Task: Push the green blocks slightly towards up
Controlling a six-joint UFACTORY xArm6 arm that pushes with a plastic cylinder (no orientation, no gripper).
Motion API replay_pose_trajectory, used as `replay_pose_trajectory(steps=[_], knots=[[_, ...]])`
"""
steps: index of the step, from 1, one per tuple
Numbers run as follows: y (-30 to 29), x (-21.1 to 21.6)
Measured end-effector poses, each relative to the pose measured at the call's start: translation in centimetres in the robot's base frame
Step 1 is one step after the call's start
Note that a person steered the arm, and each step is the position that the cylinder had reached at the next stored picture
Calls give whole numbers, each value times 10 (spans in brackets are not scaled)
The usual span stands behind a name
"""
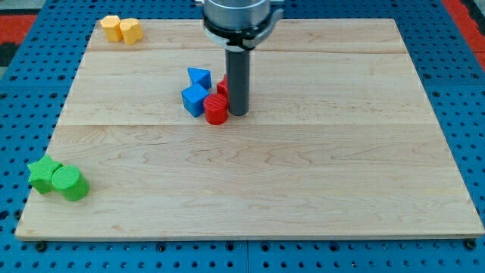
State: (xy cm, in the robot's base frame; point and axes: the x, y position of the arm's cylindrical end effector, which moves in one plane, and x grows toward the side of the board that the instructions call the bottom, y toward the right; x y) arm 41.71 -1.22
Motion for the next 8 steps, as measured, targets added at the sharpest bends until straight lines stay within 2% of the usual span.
replay_pose_trajectory(steps=[1, 2, 3, 4, 5, 6, 7, 8], knots=[[23, 81], [-18, 171], [-97, 201], [-177, 187], [-208, 161], [-202, 131], [-194, 133], [-215, 180]])
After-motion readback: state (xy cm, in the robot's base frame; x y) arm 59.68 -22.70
